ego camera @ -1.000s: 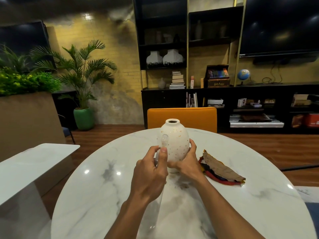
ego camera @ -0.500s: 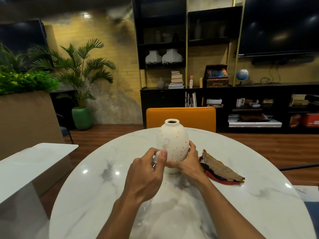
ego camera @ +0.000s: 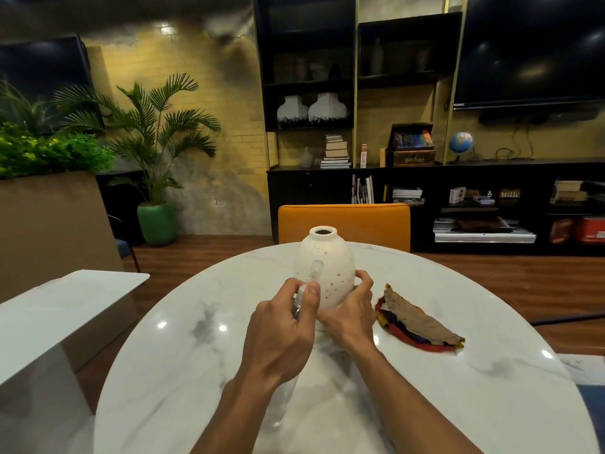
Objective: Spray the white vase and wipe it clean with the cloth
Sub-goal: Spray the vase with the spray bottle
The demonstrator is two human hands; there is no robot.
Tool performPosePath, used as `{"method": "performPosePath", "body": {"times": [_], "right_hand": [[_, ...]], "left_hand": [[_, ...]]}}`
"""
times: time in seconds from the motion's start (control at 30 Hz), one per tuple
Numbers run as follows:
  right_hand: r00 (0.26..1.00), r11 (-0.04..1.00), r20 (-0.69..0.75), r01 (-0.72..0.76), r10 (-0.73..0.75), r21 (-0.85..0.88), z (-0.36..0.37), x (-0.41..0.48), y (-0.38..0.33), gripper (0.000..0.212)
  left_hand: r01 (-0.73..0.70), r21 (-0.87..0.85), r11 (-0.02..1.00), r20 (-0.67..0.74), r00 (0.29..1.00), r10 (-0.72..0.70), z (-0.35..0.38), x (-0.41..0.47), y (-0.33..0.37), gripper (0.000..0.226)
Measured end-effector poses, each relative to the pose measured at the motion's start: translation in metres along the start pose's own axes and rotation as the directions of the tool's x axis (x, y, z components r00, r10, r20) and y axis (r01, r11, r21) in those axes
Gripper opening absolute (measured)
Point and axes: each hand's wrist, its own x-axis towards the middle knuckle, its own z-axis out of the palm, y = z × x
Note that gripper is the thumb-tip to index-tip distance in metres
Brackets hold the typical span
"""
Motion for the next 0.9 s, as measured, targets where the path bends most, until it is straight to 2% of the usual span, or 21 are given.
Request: {"method": "performPosePath", "body": {"times": [0.2, 0.33, 0.4, 0.47, 0.53, 0.6, 0.7, 0.8, 0.9], "right_hand": [[0.991, 0.999, 0.128, -0.038, 0.035, 0.019, -0.017, 0.003, -0.001, 0.121], [0.951, 0.993, 0.293, -0.111, 0.094, 0.039, -0.053, 0.011, -0.01, 0.129], [0.938, 0.99, 0.333, -0.127, 0.1, 0.061, -0.081, 0.014, -0.017, 0.117], [0.945, 0.995, 0.322, -0.082, 0.057, 0.063, -0.104, 0.016, -0.028, 0.094], [0.951, 0.999, 0.308, 0.03, -0.038, 0.031, -0.119, 0.019, -0.046, 0.068], [0.929, 0.977, 0.326, 0.207, -0.177, -0.059, -0.126, 0.031, -0.071, 0.05], [0.832, 0.84, 0.453, 0.47, -0.321, -0.269, -0.123, 0.058, -0.116, 0.034], [0.733, 0.637, 0.615, 0.628, -0.292, -0.447, -0.108, 0.08, -0.152, 0.03], [0.689, 0.447, 0.687, 0.703, -0.231, -0.554, -0.092, 0.097, -0.166, 0.029]], "left_hand": [[0.022, 0.026, 0.999, 0.0, 1.0, -0.022, -0.001, 0.002, -0.001, 0.052], [0.028, 0.01, 1.0, -0.034, 0.999, -0.027, -0.001, 0.003, -0.005, 0.05], [0.024, 0.008, 1.0, -0.023, 0.999, -0.023, -0.001, 0.003, -0.005, 0.055], [0.025, 0.01, 1.0, -0.005, 1.0, -0.025, 0.0, 0.003, -0.004, 0.063], [0.039, 0.011, 0.999, 0.02, 0.999, -0.039, -0.001, 0.002, -0.004, 0.065], [0.045, 0.013, 0.999, 0.039, 0.998, -0.045, -0.002, 0.001, -0.005, 0.065], [0.025, 0.022, 0.999, 0.061, 0.998, -0.026, -0.003, -0.002, -0.006, 0.063], [0.008, 0.025, 1.0, 0.056, 0.998, -0.01, -0.004, -0.004, -0.006, 0.066], [0.009, 0.017, 1.0, 0.055, 0.998, -0.01, -0.005, -0.005, -0.006, 0.063]]}}
